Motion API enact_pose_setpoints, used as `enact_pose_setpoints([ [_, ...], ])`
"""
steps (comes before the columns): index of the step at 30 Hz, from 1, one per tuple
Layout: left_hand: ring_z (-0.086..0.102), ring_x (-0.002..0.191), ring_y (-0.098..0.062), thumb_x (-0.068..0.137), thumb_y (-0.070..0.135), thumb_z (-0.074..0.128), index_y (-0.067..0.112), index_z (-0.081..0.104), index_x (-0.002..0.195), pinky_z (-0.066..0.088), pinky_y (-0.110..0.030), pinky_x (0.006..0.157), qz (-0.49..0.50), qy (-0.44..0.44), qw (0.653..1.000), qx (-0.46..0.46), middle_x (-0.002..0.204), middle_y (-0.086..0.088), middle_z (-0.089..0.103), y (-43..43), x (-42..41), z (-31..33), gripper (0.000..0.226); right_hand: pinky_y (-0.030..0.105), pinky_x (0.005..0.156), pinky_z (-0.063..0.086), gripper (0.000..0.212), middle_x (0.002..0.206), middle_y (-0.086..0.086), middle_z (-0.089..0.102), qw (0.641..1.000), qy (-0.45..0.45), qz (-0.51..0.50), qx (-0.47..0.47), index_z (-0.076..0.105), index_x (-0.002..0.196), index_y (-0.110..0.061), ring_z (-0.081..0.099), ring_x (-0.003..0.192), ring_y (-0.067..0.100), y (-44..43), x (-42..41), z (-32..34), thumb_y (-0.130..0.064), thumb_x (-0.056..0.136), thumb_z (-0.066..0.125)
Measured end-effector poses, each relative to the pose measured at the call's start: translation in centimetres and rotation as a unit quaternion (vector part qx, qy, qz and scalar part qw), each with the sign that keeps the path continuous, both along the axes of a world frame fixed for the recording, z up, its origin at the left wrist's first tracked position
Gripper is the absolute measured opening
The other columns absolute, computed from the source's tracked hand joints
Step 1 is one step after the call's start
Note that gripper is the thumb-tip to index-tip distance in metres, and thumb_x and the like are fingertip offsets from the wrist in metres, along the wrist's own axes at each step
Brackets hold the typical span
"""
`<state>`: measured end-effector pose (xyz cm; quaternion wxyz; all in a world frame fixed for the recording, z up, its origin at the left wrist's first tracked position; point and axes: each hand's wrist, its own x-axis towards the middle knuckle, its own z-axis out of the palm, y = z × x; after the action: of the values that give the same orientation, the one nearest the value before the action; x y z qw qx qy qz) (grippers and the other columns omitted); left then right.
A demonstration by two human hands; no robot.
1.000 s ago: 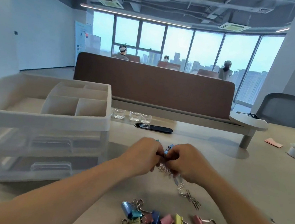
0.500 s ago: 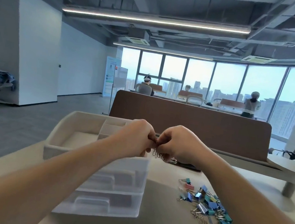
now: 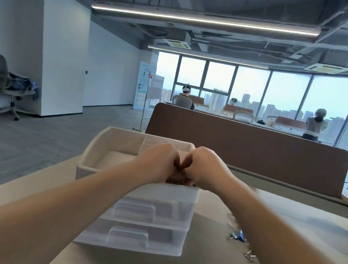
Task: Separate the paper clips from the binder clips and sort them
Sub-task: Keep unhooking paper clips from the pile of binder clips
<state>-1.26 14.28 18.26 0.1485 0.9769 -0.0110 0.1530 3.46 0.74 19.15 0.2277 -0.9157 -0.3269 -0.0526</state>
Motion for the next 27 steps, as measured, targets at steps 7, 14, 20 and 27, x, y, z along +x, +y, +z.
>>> enact_pose_setpoints([
  [7, 0.065, 0.084, -0.022, 0.094, 0.022, 0.059, 0.022, 0.077, 0.097, 0.053, -0.034, 0.079, 0.011, -0.050, 0.998, 0.042, 0.089, -0.004, 0.070, 0.1, 0.7, -1.3, 0.018, 0.036, 0.081, 0.057, 0.017, 0.092, 0.003, 0.071, 0.999, -0.034, 0.003, -0.040, 0.072, 0.096, -0.016, 0.069, 0.090, 0.023, -0.5, 0.4, -0.2, -0.011, 0.085, 0.062],
  [14, 0.062, 0.085, -0.014, 0.090, 0.021, 0.065, 0.017, 0.074, 0.104, 0.050, -0.026, 0.078, -0.019, -0.103, 0.994, 0.007, 0.096, 0.000, 0.069, -0.3, -0.5, -0.8, 0.017, 0.039, 0.080, 0.057, 0.025, 0.092, 0.006, 0.072, 0.997, -0.074, -0.015, -0.013, 0.076, 0.094, -0.012, 0.067, 0.087, 0.026, -1.8, -0.4, 0.2, -0.001, 0.084, 0.056],
  [20, 0.058, 0.069, -0.006, 0.089, 0.031, 0.068, 0.017, 0.072, 0.090, 0.048, -0.021, 0.066, -0.120, -0.101, 0.987, -0.039, 0.078, 0.005, 0.065, -7.6, -1.6, -2.0, 0.015, 0.035, 0.073, 0.058, 0.024, 0.087, -0.001, 0.066, 0.995, -0.056, -0.064, 0.051, 0.072, 0.103, -0.013, 0.066, 0.075, 0.017, -9.4, -1.2, -1.8, -0.004, 0.088, 0.055],
  [27, 0.059, 0.076, -0.013, 0.089, 0.037, 0.064, 0.020, 0.069, 0.088, 0.047, -0.029, 0.068, -0.167, -0.034, 0.985, -0.028, 0.085, 0.003, 0.066, -15.6, -0.2, -7.1, 0.018, 0.020, 0.061, 0.044, 0.019, 0.085, -0.006, 0.064, 0.991, 0.013, -0.133, -0.026, 0.072, 0.097, -0.018, 0.057, 0.070, 0.006, -18.1, -1.4, -6.8, -0.008, 0.087, 0.059],
])
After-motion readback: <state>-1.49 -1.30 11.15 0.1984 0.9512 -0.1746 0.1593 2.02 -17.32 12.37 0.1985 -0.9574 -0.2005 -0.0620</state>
